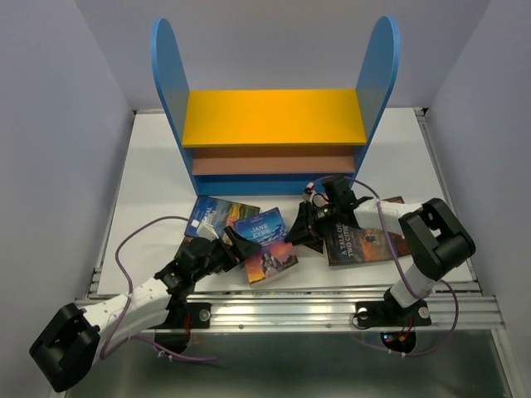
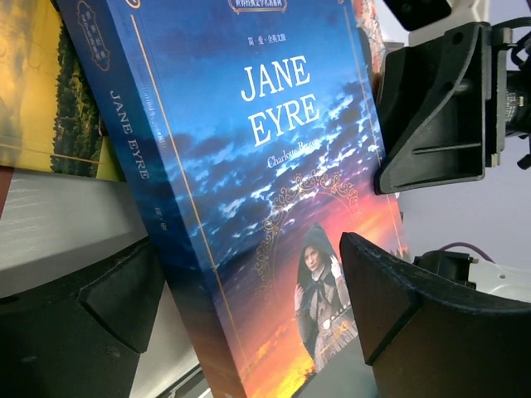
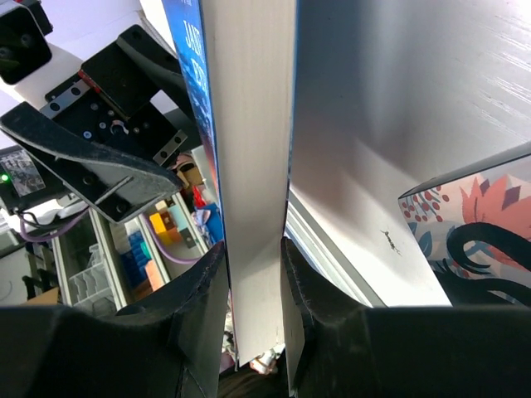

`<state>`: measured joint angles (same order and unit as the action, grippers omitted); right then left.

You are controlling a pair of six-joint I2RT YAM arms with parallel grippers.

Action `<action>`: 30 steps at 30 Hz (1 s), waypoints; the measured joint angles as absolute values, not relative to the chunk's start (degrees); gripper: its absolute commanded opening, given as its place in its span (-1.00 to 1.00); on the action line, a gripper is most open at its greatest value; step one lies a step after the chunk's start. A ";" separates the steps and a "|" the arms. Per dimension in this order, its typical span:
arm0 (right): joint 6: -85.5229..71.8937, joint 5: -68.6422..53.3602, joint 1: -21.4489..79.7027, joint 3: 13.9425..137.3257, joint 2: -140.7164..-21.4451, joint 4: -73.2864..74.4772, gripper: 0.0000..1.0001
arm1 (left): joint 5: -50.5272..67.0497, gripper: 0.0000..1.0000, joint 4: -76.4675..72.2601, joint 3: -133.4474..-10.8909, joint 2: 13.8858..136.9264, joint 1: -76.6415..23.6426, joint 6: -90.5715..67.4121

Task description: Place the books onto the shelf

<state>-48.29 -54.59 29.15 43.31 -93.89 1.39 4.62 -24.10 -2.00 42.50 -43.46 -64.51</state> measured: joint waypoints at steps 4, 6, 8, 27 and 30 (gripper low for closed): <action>-48.29 -55.16 28.82 43.31 -93.91 1.37 -0.99 | 4.49 0.82 -23.99 -1.17 38.70 -43.33 -64.31; -48.29 -55.59 28.56 43.31 -93.91 1.34 -0.99 | 4.27 0.83 -24.03 -0.97 36.62 -43.20 -64.29; -48.27 -55.88 28.40 43.31 -93.91 1.21 -0.99 | 4.01 0.84 -24.12 -0.89 35.18 -43.05 -64.27; -48.64 -56.84 28.84 43.09 -93.91 -1.76 -0.99 | 4.56 0.09 -28.58 -0.60 46.68 -42.63 -64.07; -48.80 -56.86 28.84 42.65 -93.91 -2.24 -0.99 | 4.27 0.08 -28.91 -0.34 45.28 -42.59 -64.38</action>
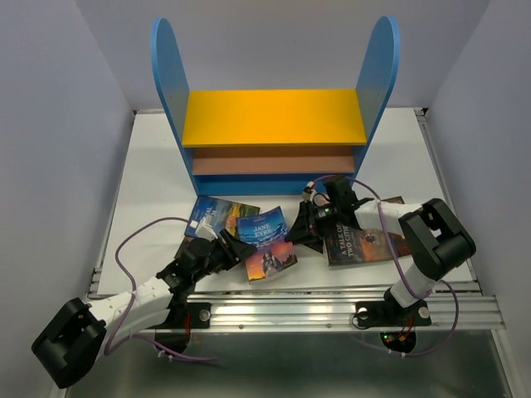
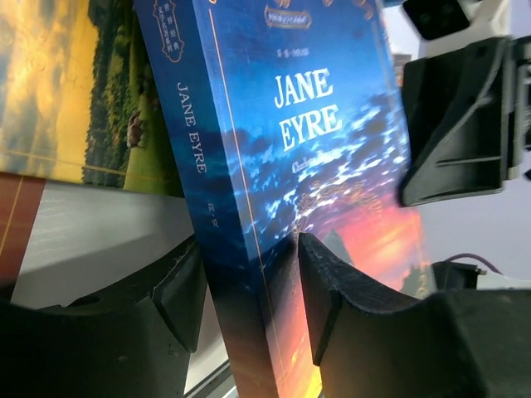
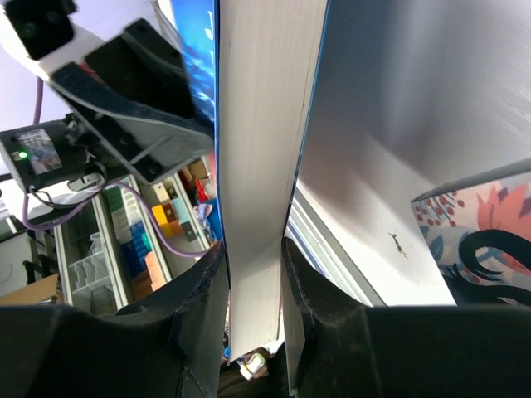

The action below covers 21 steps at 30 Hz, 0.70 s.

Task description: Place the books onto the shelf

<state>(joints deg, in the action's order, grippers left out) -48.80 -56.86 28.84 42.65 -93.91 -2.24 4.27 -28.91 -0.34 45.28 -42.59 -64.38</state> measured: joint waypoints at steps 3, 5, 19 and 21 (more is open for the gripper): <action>-49.39 -57.04 28.84 41.56 -93.91 -3.07 -0.99 | 3.53 -0.32 -29.02 -0.32 43.20 -42.30 -64.40; -50.02 -57.21 28.84 40.62 -93.91 -3.62 -0.99 | 2.33 -0.70 -30.26 -0.32 41.06 -42.19 -65.06; -51.09 -57.93 30.65 38.92 -94.19 -6.70 -0.52 | 3.68 -1.00 -40.45 -0.34 37.93 -42.28 -63.77; -49.21 -56.62 30.85 39.83 -93.78 -4.12 0.01 | 3.62 -1.00 -38.24 -0.47 36.51 -42.28 -63.13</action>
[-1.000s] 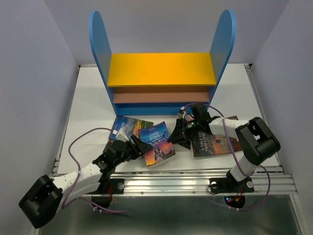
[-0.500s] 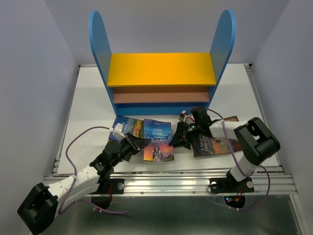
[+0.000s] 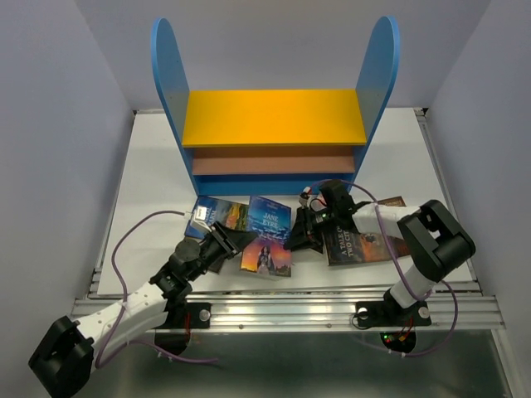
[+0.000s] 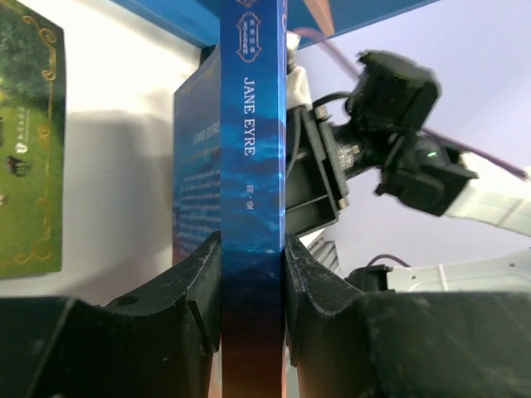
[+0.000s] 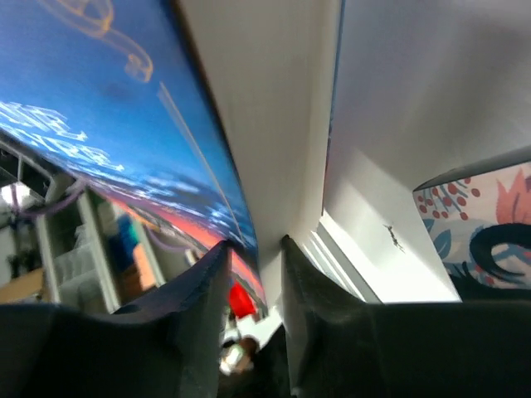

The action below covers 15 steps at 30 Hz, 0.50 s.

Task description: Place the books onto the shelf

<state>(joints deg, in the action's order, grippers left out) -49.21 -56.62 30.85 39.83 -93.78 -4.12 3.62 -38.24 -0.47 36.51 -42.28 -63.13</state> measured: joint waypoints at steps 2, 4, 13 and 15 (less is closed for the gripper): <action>-45.78 -53.58 31.31 42.17 -92.62 0.51 0.60 | 3.14 -1.00 -34.04 -1.30 34.13 -42.30 -62.70; -42.81 -48.75 31.70 45.50 -90.28 5.76 0.99 | 3.09 -1.00 -29.41 -2.87 31.79 -42.57 -61.89; -36.36 -22.90 31.97 51.86 -71.99 16.40 1.00 | 1.17 -1.00 -12.38 -12.73 26.98 -43.83 -55.96; -35.68 -17.28 31.97 52.05 -69.49 19.18 1.00 | -0.45 -1.00 -10.46 -15.84 27.14 -43.83 -53.95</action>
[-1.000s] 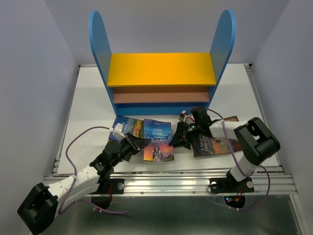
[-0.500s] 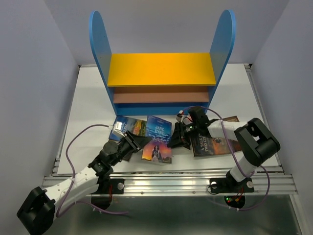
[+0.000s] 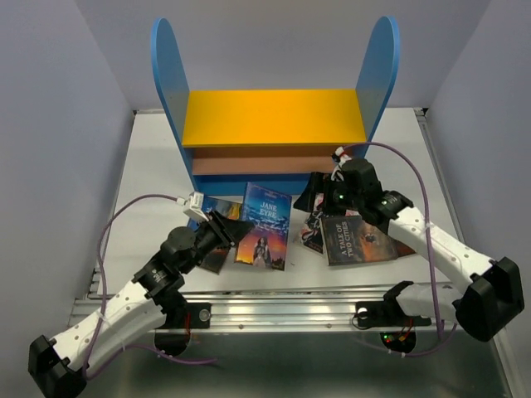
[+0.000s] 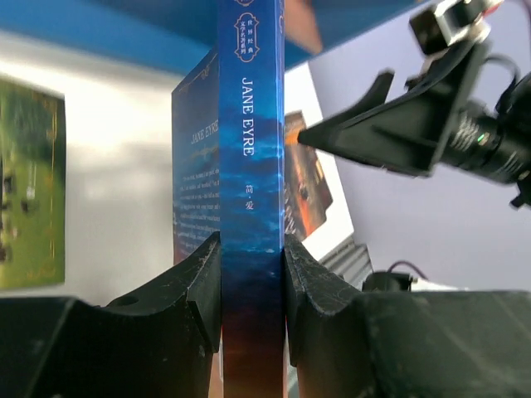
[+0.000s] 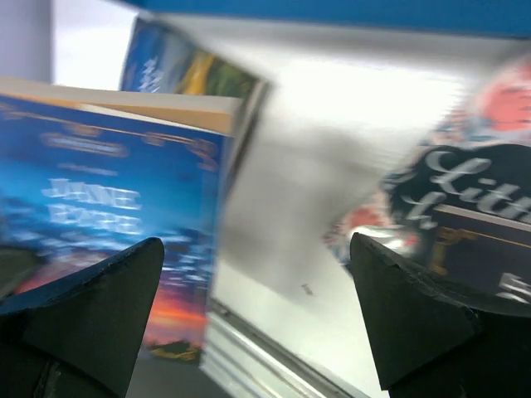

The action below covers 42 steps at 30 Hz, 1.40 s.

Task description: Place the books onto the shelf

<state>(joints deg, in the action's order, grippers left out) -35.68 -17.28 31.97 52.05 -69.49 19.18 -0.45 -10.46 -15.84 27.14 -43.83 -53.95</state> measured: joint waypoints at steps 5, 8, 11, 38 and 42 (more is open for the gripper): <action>-34.59 -3.73 31.97 52.07 -63.51 25.15 1.00 | -2.98 -1.00 -6.50 -26.61 30.02 -43.79 -47.55; -33.98 0.78 31.97 52.07 -59.61 26.65 1.00 | -3.90 -1.00 -5.72 -34.37 32.95 -43.79 -43.77; -33.26 3.60 31.97 52.07 -57.10 26.98 1.00 | -4.80 -1.00 -7.07 -42.24 36.64 -43.79 -40.16; -31.81 2.26 31.94 55.13 -60.77 31.20 1.00 | -66.32 -1.00 -23.57 -82.78 86.48 -44.60 -42.41; -31.53 1.43 31.94 55.13 -60.86 31.35 1.00 | -72.93 -1.00 -24.18 -82.94 87.99 -44.62 -44.12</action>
<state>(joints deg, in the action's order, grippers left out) -31.53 1.43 31.94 55.13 -60.86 31.35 -72.93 -24.18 -82.94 87.99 -44.62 -44.12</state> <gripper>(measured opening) 0.995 0.395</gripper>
